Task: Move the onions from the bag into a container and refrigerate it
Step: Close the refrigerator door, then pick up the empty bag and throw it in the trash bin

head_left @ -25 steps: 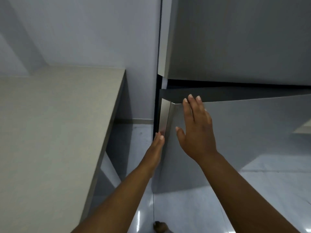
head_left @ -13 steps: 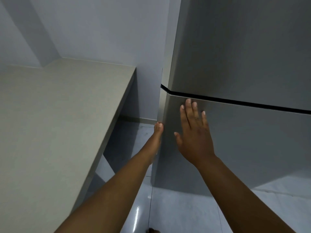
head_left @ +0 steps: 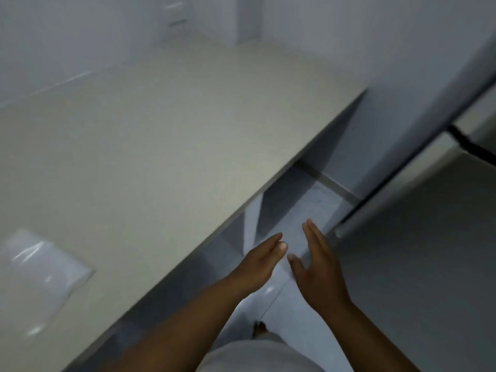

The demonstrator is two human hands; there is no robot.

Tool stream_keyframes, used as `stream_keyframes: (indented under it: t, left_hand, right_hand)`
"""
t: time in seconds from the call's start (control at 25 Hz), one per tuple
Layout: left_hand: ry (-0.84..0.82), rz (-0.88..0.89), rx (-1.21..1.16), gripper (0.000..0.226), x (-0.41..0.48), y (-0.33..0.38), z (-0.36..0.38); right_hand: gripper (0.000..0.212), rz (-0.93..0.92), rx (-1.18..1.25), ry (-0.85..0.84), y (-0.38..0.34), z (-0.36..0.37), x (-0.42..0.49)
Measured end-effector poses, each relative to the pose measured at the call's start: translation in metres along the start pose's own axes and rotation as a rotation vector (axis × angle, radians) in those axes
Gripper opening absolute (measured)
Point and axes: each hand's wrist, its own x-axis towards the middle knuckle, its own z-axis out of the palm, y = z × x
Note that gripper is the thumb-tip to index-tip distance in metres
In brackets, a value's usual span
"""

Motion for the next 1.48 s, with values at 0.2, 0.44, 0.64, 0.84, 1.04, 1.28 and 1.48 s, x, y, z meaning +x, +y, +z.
stream_keyframes:
  t: [0.2,0.44,0.64,0.84,1.04,1.28,1.48]
  left_hand:
    - [0.441,-0.095,-0.194,0.047,-0.107,-0.081,-0.104]
    - [1.054,-0.270,-0.404,0.021,-0.230,-0.157,-0.217]
    - [1.174,-0.480,-0.409,0.043,-0.274,-0.209,-0.287]
    - [1.135,-0.546,-0.587,0.056,-0.266,-0.228,-0.311]
    - [1.193,-0.557,-0.705,0.035,-0.271,-0.238,-0.317]
    - [1.427,-0.563,-0.844,0.010,-0.313,-0.238,-0.278]
    - [1.682,-0.642,-1.027,0.006,-0.354,-0.242,-0.199]
  right_hand:
    - [0.061,-0.185,0.034,-0.402,-0.079,0.106,-0.008]
    - [0.051,-0.346,0.051,-0.599,-0.204,0.233,-0.001]
    - [0.050,-0.253,-0.083,-0.606,-0.281,0.330,0.022]
    - [0.044,-0.105,-0.208,-0.600,-0.301,0.368,0.030]
    - [0.017,-0.133,-0.141,-0.652,-0.299,0.374,0.024]
    - [0.016,-0.331,-0.029,-0.874,-0.316,0.384,-0.002]
    - [0.020,-0.569,-0.035,-1.163,-0.324,0.405,-0.049]
